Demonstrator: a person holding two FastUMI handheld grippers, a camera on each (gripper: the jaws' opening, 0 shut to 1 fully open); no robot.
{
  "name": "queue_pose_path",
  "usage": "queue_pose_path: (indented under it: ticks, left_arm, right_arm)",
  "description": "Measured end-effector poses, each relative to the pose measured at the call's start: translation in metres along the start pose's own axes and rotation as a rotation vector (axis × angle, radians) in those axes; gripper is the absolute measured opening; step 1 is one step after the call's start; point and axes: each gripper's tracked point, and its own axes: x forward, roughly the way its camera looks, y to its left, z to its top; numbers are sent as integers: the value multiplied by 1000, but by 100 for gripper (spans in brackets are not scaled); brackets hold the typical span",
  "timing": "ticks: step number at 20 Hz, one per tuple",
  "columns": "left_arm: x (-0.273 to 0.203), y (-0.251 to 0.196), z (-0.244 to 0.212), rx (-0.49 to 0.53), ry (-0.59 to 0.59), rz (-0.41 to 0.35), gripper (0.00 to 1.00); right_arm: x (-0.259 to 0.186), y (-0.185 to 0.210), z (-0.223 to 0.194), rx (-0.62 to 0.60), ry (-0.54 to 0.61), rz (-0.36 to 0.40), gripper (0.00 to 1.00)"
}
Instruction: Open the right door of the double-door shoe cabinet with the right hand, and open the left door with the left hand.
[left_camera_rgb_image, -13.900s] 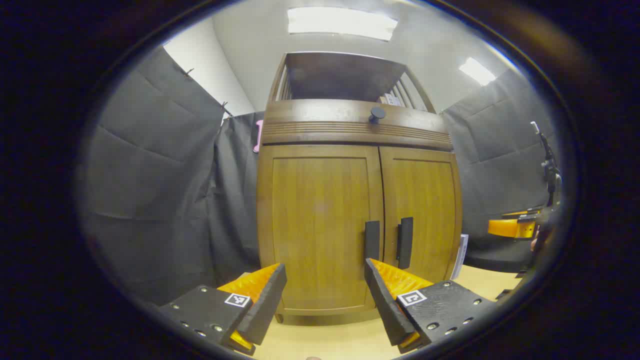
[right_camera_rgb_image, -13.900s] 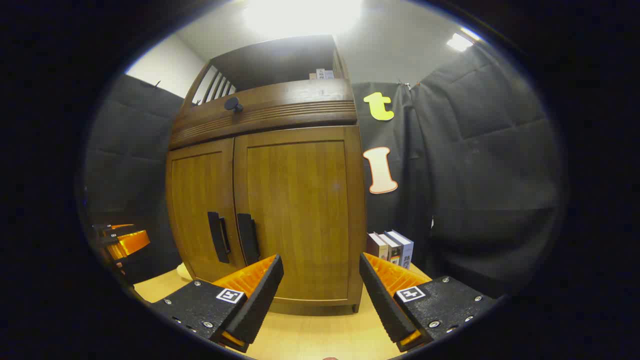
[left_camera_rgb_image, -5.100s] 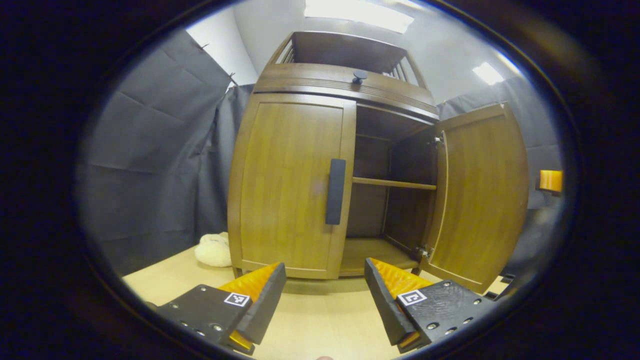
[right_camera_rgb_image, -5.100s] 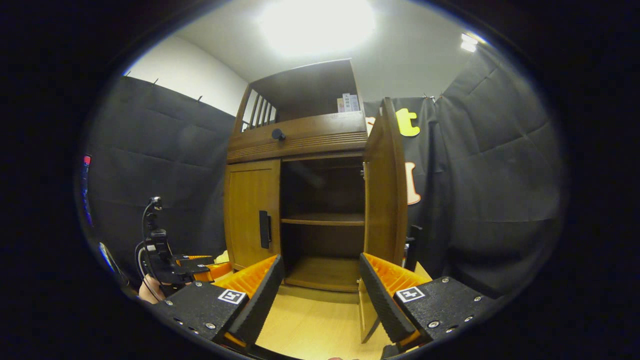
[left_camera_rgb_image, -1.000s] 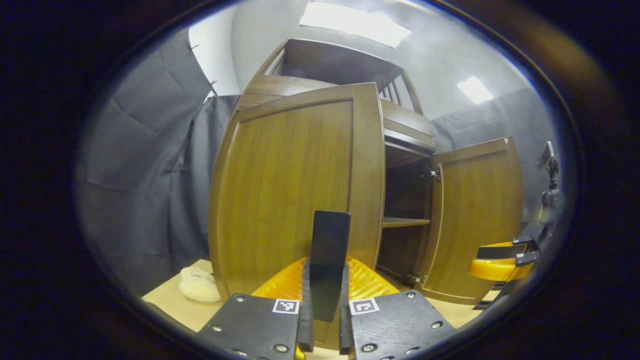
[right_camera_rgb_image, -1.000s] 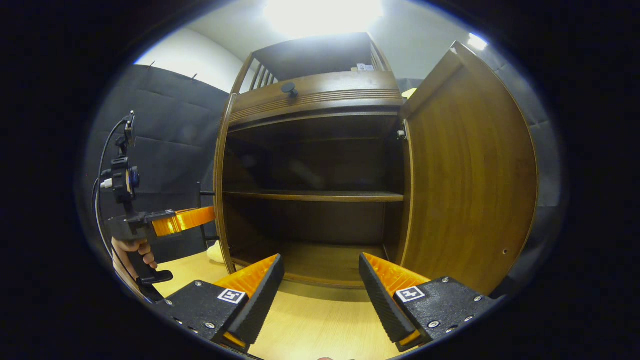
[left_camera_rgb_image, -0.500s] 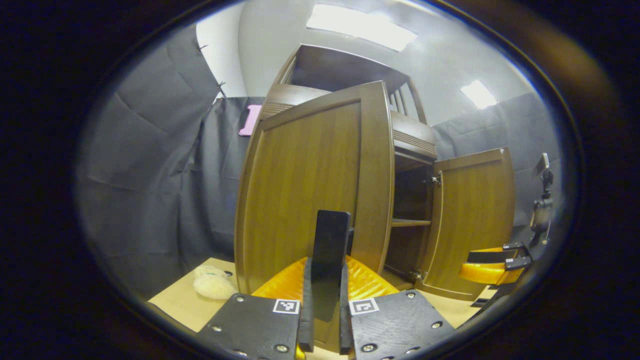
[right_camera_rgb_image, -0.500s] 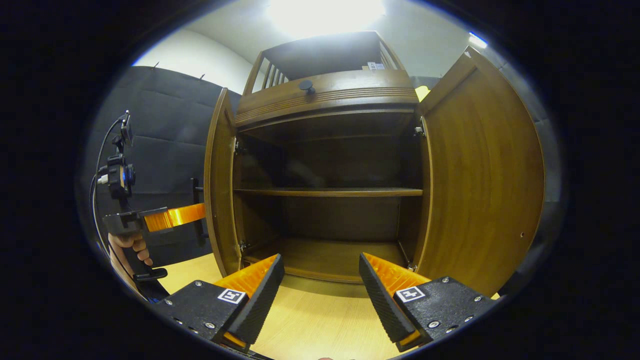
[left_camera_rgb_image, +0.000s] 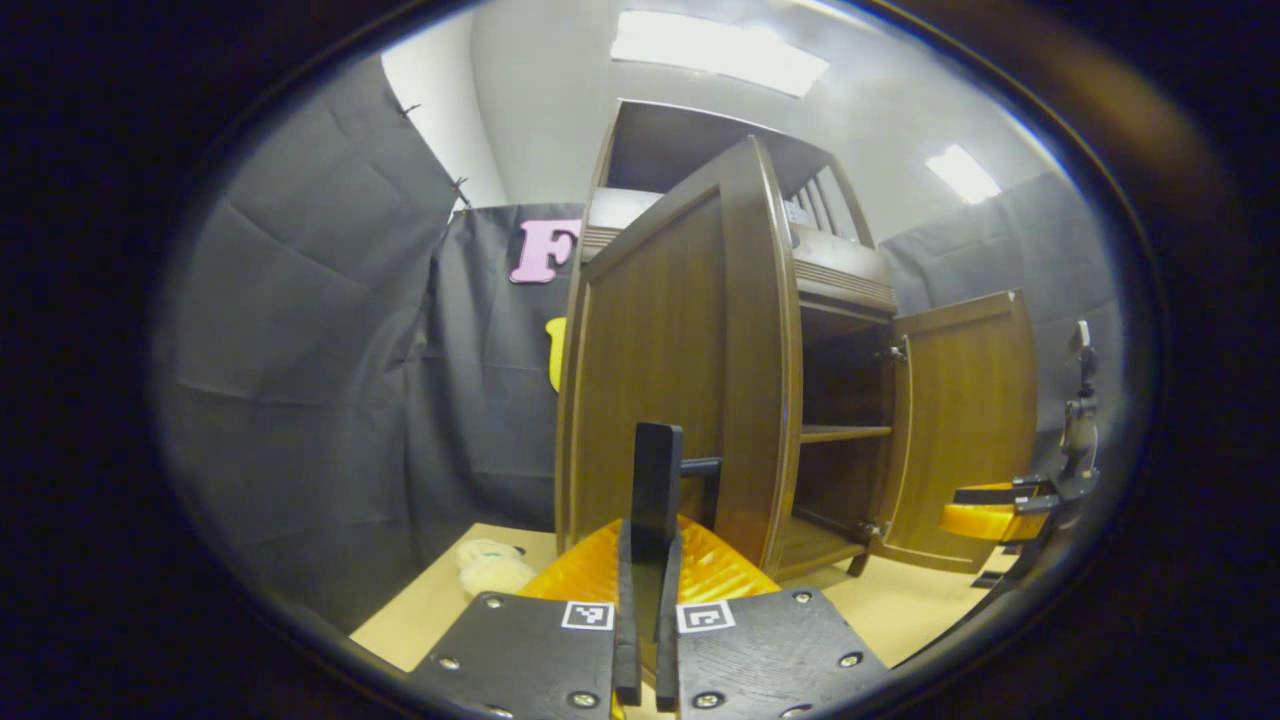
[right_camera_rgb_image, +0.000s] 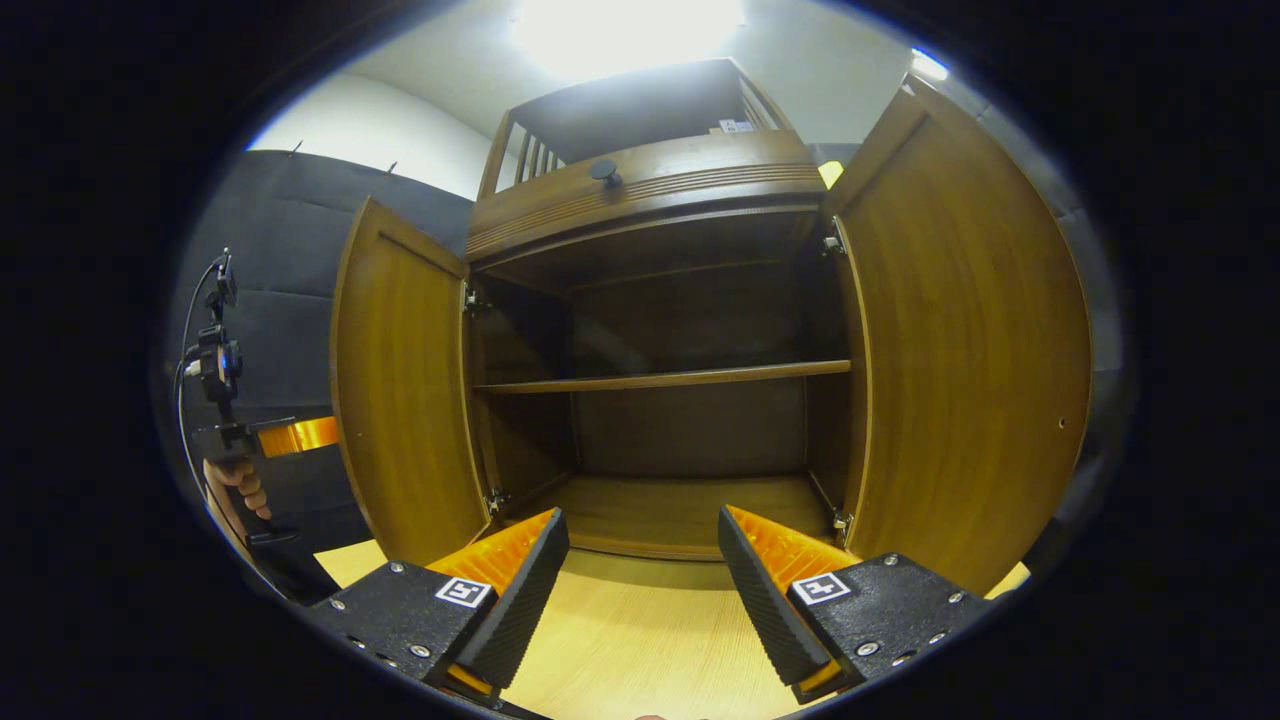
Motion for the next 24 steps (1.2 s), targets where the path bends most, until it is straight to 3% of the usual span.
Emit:
queue_pose_path:
  ticks: [4,6,7,8,10,11,12,15,16,17,18,19,21,24]
  left_arm:
    - [-3,-1,2,50,5,40,7]
    - [-2,-4,2,82,24,65,11]
    - [-1,-7,5,95,31,76,6]
    - [-2,-7,5,108,42,91,10]
    - [0,-15,5,91,39,76,6]
    - [0,-21,8,72,30,53,10]
    - [-5,-11,11,69,21,45,6]
    - [-19,1,14,81,0,56,10]
    - [-21,5,16,84,-5,69,6]
    - [-25,5,19,85,-14,92,10]
    - [-28,6,24,81,-25,127,6]
    - [-34,4,32,85,-41,164,10]
    - [-45,-4,51,100,-79,212,6]
    - [-67,-19,67,100,-137,258,10]
  right_arm:
    - [-4,-8,-8,4,12,-19,92]
    - [-5,-18,-11,-4,19,-49,93]
    - [-4,-21,-10,-3,18,-64,93]
    - [-4,-26,-11,0,15,-75,92]
    - [-2,-30,-7,7,4,-90,93]
    - [-1,-29,-5,9,0,-92,93]
    - [-2,-28,-6,10,-1,-93,93]
    - [-1,-22,-10,-2,5,-86,92]
    - [-1,-20,-11,-7,8,-83,92]
    - [-1,-18,-12,-11,9,-79,93]
    - [0,-18,-12,-12,6,-79,93]
    - [1,-18,-14,-14,9,-76,93]
    - [3,-22,-22,-18,31,-88,93]
    - [-2,-33,-24,-28,32,-108,92]
